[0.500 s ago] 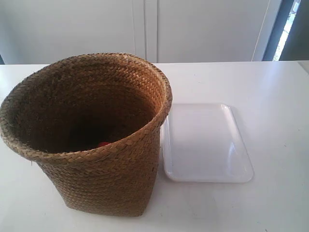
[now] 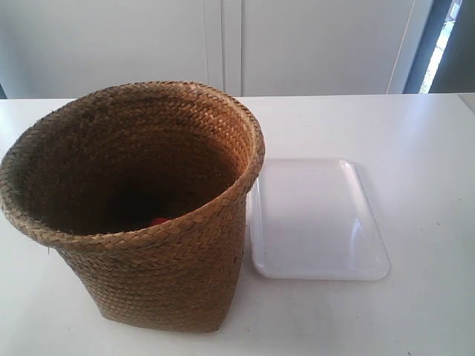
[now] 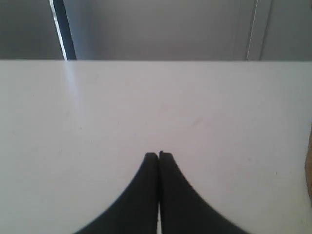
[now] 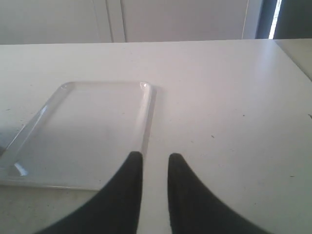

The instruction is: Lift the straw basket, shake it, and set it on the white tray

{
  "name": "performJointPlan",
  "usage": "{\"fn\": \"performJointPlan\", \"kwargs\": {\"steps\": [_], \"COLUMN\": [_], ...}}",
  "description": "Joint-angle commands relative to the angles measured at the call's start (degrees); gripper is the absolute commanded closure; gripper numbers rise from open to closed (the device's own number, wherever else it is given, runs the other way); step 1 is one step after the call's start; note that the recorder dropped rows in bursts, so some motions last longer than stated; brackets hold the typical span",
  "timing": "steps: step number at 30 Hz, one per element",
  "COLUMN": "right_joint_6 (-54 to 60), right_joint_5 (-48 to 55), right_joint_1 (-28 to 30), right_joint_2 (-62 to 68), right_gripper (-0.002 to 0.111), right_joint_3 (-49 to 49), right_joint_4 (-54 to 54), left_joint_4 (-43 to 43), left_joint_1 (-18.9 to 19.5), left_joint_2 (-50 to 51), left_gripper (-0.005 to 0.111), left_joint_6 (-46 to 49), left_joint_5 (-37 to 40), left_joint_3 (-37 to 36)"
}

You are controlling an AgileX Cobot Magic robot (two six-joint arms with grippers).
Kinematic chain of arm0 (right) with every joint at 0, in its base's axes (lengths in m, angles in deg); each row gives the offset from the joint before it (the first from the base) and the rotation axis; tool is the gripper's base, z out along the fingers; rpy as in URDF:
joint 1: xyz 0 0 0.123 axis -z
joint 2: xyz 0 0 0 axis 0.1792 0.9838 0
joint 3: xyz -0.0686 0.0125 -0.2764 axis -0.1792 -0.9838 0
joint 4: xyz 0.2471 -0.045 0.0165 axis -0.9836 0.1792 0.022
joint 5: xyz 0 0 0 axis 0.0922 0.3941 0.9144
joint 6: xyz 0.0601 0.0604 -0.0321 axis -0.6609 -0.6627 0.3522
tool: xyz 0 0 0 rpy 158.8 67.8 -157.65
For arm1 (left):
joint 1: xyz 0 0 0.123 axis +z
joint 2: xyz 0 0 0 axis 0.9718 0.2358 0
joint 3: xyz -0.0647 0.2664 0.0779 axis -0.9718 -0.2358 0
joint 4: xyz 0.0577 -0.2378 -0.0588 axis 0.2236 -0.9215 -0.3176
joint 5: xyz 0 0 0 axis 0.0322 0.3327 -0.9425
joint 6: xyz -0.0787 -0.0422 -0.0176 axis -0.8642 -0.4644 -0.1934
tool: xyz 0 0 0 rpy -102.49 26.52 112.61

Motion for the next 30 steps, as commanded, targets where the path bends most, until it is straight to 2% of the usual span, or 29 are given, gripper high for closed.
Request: {"fn": "performJointPlan", "kwargs": {"steps": [1, 3, 6, 10, 16, 19, 22, 30], "right_joint_6": [-0.23, -0.69, -0.88, -0.88, -0.88, -7.13, -13.15, -13.27], "right_joint_5": [-1.37, -4.66, -16.09, -17.67, -18.52, -21.84, -26.19, -43.68], "right_joint_1": [0.20, 0.20, 0.20, 0.20, 0.20, 0.20, 0.20, 0.20], "right_joint_2": [-0.36, -0.36, -0.36, -0.36, -0.36, -0.36, -0.36, -0.36], "right_gripper": [0.089, 0.089, 0.089, 0.089, 0.089, 0.089, 0.089, 0.089], "right_joint_3": [-0.26, -0.26, -0.26, -0.26, -0.26, -0.26, -0.26, -0.26], "right_joint_4": [0.97, 0.05, -5.44, -5.44, -5.44, -5.44, -5.44, -5.44], "left_joint_4": [0.21, 0.21, 0.21, 0.06, 0.06, 0.06, 0.06, 0.06], "left_joint_1": [-0.39, -0.39, -0.39, -0.39, -0.39, -0.39, -0.39, -0.39], "left_joint_2": [-0.21, -0.21, -0.21, -0.21, -0.21, -0.21, -0.21, -0.21], "left_gripper": [0.107, 0.107, 0.107, 0.107, 0.107, 0.107, 0.107, 0.107], "left_joint_6": [0.38, 0.38, 0.38, -1.04, -21.73, -29.64, -30.76, -36.19], "left_joint_5": [-8.86, -11.25, -11.84, -11.70, -10.93, -9.61, -8.05, -11.44], "left_joint_3": [-0.21, -0.21, -0.21, -0.21, -0.21, -0.21, -0.21, -0.21]}}
